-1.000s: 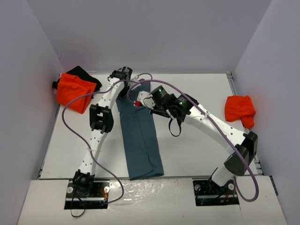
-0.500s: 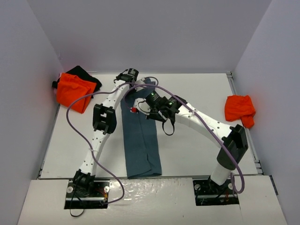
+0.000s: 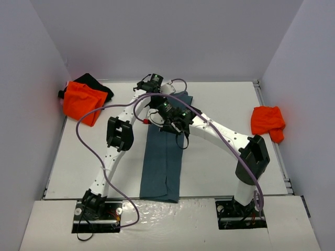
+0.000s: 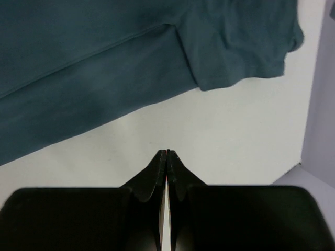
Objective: Fold and stack the t-shirts
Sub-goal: Rotate the tshirt 90 degrees, then grab the bottom of the folded rectangular tshirt with both arms
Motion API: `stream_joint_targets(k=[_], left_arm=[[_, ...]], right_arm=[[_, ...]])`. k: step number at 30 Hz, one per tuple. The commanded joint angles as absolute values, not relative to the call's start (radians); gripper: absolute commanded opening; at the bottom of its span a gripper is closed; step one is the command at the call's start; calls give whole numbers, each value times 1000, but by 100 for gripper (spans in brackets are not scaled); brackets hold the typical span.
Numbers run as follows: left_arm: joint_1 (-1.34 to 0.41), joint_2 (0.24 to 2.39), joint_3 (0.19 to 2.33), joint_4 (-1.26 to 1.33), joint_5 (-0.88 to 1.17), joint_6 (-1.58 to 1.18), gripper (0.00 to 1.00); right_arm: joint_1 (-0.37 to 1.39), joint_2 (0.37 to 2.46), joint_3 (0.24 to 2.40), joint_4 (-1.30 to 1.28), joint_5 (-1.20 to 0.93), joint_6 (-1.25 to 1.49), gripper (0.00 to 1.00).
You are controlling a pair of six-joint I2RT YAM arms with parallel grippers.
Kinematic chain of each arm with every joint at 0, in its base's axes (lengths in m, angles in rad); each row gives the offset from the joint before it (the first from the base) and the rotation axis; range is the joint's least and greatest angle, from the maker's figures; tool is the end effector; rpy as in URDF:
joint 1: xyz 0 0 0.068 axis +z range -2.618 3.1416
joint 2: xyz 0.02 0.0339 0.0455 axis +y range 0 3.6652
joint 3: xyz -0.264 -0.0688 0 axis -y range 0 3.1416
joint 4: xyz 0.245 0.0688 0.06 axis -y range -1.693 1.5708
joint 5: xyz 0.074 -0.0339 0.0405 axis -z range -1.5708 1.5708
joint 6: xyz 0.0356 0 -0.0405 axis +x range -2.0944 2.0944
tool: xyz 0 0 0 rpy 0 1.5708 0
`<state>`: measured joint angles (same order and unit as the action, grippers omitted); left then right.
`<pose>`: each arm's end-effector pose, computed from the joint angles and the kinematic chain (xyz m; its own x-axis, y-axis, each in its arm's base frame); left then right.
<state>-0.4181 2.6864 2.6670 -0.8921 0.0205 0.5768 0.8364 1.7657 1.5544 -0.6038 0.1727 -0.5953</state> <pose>0.5209 -0.2323 0.1982 -0.3778 0.7645 -0.5223 0.7438 0.5866 0.3205 0.2713 0.2914 0.3004 -0.0381 -0.8665 -0.4977 -0.8135 0.3161 -0.4881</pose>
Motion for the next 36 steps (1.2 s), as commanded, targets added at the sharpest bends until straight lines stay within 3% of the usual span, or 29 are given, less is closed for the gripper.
stream_joint_targets(k=[1,3,4,9,11,14,15,19,23,27,31,36], left_arm=[[-327,2417,2602,-804,-19,475,61],[-288,2363,2591,-794,-53,460,61],[-273,2348,2594,-796,-69,457,61],[-212,2284,2576,-863,-46,425,63],[-190,2241,2527,-870,-32,404,62],[-181,2182,2412,-893,39,410,53],[-183,2152,2377,-897,64,420,53],[-195,2041,2228,-957,172,504,54],[-189,1979,2074,-908,88,500,54],[-108,1952,2012,-844,139,373,49],[-88,1826,1860,-733,298,335,48],[-104,1773,1711,-664,206,349,52]], right_arm=[[813,1731,1646,-518,337,-570,1],[782,1731,1686,-486,400,-553,14],[765,1734,1702,-474,421,-546,15],[625,1812,1784,-436,399,-508,17],[581,1864,1847,-436,346,-485,13],[552,1942,1886,-447,291,-456,5],[557,1954,1888,-457,268,-453,7],[592,1956,1846,-518,139,-472,13],[695,1837,1702,-641,-23,-547,21],[872,1688,1554,-720,-20,-565,47],[929,1662,1520,-867,-142,-546,48],[991,1661,1417,-906,-212,-533,49]])
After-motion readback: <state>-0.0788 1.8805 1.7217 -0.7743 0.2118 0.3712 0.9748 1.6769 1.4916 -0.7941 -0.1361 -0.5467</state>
